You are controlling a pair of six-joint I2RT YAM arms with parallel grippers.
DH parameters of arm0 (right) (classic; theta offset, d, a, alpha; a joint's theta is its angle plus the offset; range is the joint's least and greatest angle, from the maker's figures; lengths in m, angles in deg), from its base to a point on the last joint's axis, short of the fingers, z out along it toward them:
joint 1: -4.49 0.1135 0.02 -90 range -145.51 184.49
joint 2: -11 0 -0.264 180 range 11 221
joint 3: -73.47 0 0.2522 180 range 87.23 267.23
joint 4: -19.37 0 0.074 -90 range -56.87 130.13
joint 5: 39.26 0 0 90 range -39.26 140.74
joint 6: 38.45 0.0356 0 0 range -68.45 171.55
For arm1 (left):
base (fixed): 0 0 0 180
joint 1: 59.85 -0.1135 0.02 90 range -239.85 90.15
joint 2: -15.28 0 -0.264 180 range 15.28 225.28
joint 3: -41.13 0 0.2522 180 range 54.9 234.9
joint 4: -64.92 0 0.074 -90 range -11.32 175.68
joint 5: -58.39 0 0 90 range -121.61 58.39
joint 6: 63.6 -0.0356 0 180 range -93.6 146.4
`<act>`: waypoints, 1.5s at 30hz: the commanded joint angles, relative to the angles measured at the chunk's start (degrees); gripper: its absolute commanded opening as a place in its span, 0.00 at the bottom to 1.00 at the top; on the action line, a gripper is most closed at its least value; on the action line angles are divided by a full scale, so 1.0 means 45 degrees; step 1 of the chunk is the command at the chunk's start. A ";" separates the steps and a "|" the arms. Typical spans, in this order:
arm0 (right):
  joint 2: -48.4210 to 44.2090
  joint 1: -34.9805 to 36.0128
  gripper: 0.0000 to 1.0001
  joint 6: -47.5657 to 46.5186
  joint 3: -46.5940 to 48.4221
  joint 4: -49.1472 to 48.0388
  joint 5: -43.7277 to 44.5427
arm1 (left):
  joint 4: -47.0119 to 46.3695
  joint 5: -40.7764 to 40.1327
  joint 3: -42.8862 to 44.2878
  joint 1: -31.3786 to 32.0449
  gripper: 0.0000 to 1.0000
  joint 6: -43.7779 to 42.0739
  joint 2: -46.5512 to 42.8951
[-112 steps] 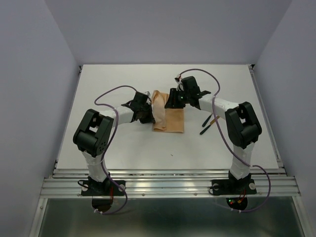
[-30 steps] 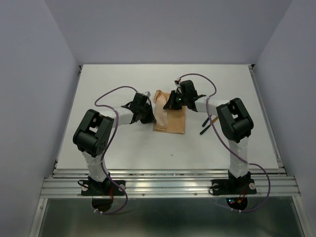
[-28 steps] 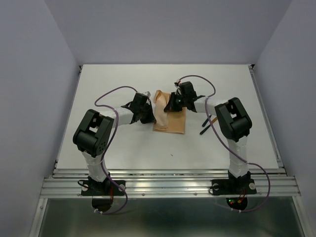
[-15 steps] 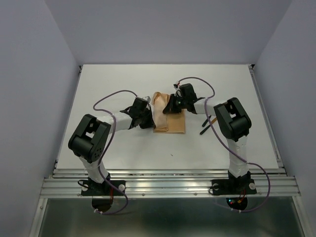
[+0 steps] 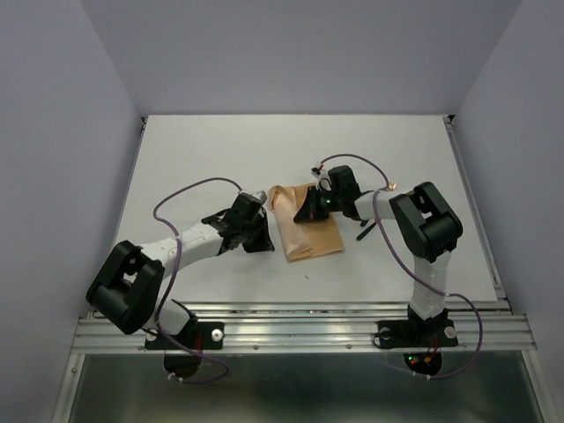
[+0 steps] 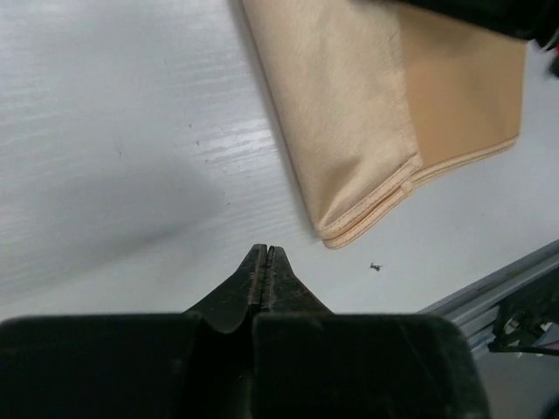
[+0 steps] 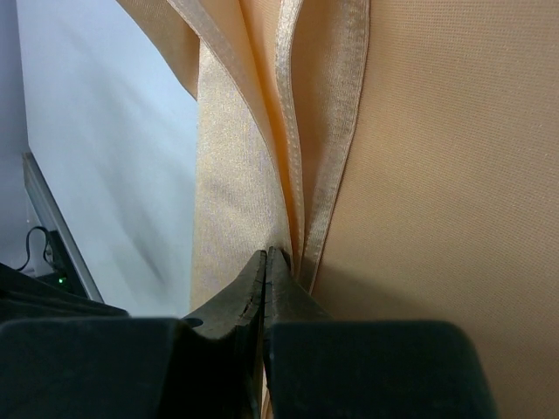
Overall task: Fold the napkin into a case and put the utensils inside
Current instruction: Fold the lower triangle-folded napkin at the center of the board.
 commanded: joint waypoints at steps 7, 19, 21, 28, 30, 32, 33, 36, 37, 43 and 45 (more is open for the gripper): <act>0.0279 0.0186 0.01 -0.1102 -0.0278 0.1879 0.0466 | 0.1353 -0.1210 0.3534 -0.3014 0.00 -0.0572 0.1441; 0.0182 0.0303 0.01 -0.1200 -0.0102 0.2210 0.0603 | 0.0903 -0.1367 0.6661 -0.2978 0.00 -0.0610 0.6034; 0.0201 0.0303 0.01 -0.1181 -0.0102 0.2230 0.0642 | 0.0865 -0.1192 0.6933 -0.2938 0.00 -0.0572 0.6288; 0.0143 0.0303 0.01 -0.1122 -0.0063 0.2327 0.0779 | 0.0825 -0.0703 0.7501 -0.2607 0.00 -0.0630 0.6563; 0.0143 0.0303 0.01 -0.1122 -0.0005 0.2347 0.0798 | 0.0825 -0.0625 0.7618 -0.2548 0.00 -0.0552 0.6447; 0.0143 0.0303 0.01 -0.1102 0.0054 0.2386 0.0818 | 0.0825 -0.0547 0.7677 -0.2509 0.00 -0.0513 0.6368; 0.0143 0.0303 0.01 -0.1102 0.0074 0.2406 0.0837 | 0.0806 -0.0411 0.7716 -0.2489 0.00 -0.0493 0.6310; 0.0103 0.0303 0.01 -0.1141 0.0093 0.2445 0.0896 | 0.0786 -0.0312 0.7950 -0.2411 0.00 -0.0513 0.6406; 0.0103 0.0303 0.01 -0.1141 0.0113 0.2464 0.0896 | 0.0786 -0.0254 0.7989 -0.2392 0.00 -0.0513 0.6426; 0.0045 0.0303 0.01 -0.1200 0.0074 0.2504 0.0896 | 0.0786 -0.0058 0.8224 -0.2216 0.00 -0.0435 0.6700; 0.0025 0.0303 0.01 -0.1220 0.0074 0.2504 0.0896 | 0.0786 -0.0116 0.8166 -0.2177 0.00 -0.0376 0.6642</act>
